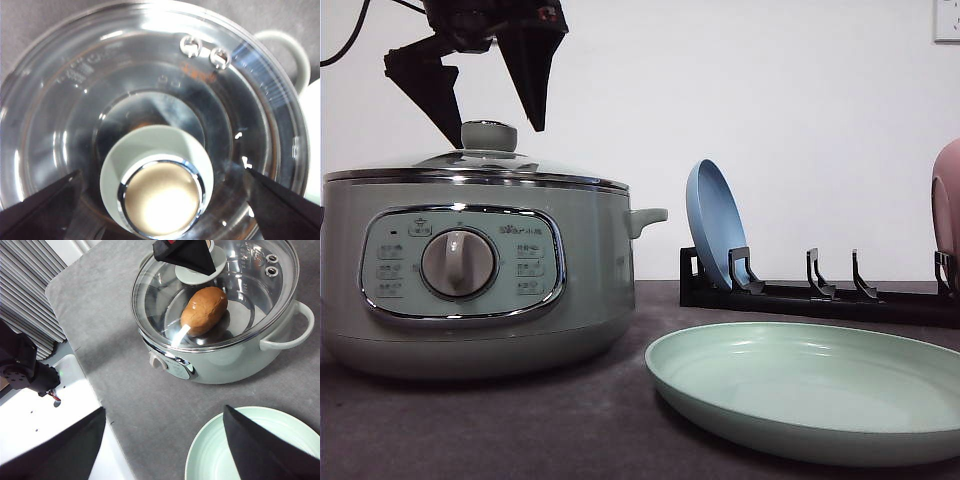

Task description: Transfer potato from steamer to green plate

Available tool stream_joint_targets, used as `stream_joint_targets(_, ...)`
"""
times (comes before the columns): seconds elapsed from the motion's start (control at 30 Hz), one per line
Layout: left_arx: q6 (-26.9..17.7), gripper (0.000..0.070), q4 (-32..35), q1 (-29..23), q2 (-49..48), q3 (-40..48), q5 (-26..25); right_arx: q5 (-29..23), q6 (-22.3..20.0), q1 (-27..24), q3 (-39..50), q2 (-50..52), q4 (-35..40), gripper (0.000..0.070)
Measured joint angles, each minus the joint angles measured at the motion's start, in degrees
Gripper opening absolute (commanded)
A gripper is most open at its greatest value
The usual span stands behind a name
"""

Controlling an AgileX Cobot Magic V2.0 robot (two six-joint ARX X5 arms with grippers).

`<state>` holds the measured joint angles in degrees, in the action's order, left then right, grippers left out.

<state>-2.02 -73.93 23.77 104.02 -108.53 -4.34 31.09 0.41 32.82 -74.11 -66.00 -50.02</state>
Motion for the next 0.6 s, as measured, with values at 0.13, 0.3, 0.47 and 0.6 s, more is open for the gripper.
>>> stream_joint_targets(0.13, 0.0, 0.0624, 0.0, 0.0, 0.9, 0.0, 0.2, 0.0, -0.2, 0.0, 0.0, 0.0, 0.0, 0.0467)
stream_joint_targets(0.3, 0.0, 0.0578, 0.0, 0.0, 1.0, 0.0, 1.0, 0.0, -0.2, 0.0, 0.0, 0.0, 0.0, 0.0467)
stream_joint_targets(0.47, 0.0, 0.0452, -0.5, 0.0, 1.0, 0.0, 1.6, 0.0, -0.2, 0.0, 0.0, 0.0, 0.0, 0.0467)
stream_joint_targets(0.6, 0.0, 0.0419, -1.3, 0.0, 1.0, 0.0, 1.6, 0.0, -0.3, 0.0, 0.0, 0.0, 0.0, 0.0467)
